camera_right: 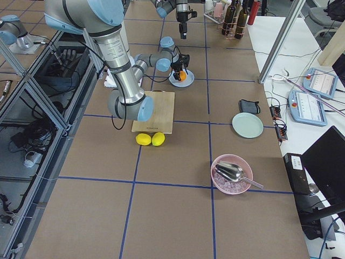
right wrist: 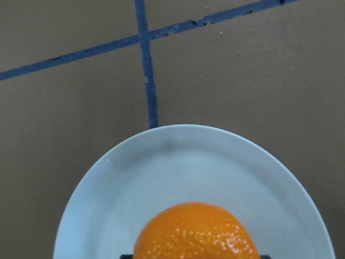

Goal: Pick orange to plate
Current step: 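Lower the orange onto the plate and open the right gripper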

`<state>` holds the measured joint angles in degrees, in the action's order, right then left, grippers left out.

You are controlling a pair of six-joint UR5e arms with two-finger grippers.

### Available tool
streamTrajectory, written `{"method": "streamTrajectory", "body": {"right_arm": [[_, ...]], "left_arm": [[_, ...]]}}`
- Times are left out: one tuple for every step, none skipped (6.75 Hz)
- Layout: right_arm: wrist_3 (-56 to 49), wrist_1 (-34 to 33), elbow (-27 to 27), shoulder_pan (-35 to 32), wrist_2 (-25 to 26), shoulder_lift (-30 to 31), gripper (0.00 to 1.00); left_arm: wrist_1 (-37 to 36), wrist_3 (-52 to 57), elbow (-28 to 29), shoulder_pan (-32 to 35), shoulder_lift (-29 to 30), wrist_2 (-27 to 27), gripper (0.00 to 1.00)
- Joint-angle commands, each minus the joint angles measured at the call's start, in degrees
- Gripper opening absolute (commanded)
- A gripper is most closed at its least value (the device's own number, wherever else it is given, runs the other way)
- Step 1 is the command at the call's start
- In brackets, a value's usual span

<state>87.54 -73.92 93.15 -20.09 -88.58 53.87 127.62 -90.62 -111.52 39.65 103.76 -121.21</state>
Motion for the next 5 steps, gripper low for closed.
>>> {"method": "streamTrajectory", "body": {"right_arm": [[-0.3,0.1,-1.3,0.2,0.5,-0.2,0.57],[-0.3,0.0,-1.3,0.3,0.5,-0.3,1.0],[-0.4,0.2,-1.0,0.3,0.5,-0.4,1.0],[-0.5,0.1,0.1,0.2,0.3,-0.3,1.0],[-0.7,-0.3,4.7,-0.5,-0.3,1.5,1.0]], "left_arm": [[0.0,0.0,0.1,-0.2,0.0,0.2,1.0],[0.0,0.0,0.2,-0.3,0.0,0.2,1.0],[0.0,0.0,0.2,-0.3,0.0,0.2,1.0],[0.0,0.0,0.1,-0.3,0.0,0.1,1.0],[0.0,0.0,0.1,-0.2,0.0,0.1,1.0]]}}
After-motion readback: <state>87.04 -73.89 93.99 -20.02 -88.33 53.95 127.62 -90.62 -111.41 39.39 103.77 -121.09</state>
